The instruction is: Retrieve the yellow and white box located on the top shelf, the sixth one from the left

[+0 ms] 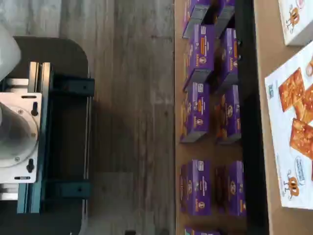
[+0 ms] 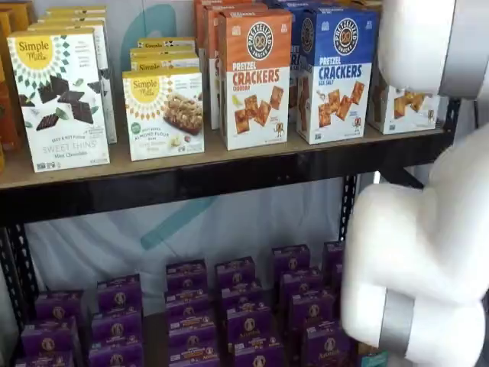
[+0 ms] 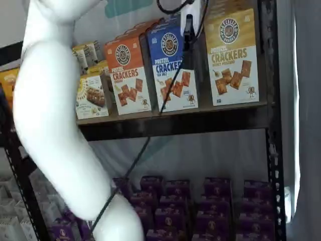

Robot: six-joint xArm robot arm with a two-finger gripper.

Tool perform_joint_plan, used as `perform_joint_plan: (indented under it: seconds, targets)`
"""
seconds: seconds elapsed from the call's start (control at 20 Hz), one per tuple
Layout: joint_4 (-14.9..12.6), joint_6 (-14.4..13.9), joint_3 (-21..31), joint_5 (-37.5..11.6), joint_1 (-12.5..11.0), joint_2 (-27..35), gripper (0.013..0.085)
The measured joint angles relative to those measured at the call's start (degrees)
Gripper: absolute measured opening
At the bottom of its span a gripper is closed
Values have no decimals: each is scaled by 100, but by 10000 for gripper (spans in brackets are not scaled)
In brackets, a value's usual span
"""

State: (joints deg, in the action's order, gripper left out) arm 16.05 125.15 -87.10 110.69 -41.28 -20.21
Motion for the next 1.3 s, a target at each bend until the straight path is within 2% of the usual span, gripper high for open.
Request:
perform_joint_plan:
  seconds: [0.05, 0.1, 0.2, 0.3, 0.45, 0.55, 0.7, 0.8, 0.95, 1.3]
  targets:
    - [-74, -10, -56, 72, 38, 37, 850]
    - [-297, -43, -212, 264, 162, 144, 850]
    - [-451, -93, -288, 394, 266, 187, 850]
    - [-457, -132, -267, 395, 301, 161, 850]
    - [-315, -157, -234, 346, 261, 117, 850]
    - [-41, -158, -207, 272, 133, 77, 850]
    - [653, -147, -8, -53, -188, -93, 850]
    - [1005, -146, 93, -246, -334, -182, 850]
    - [1414, -130, 285, -560, -499, -326, 850]
    - [2095, -33, 630, -1319, -733, -543, 850]
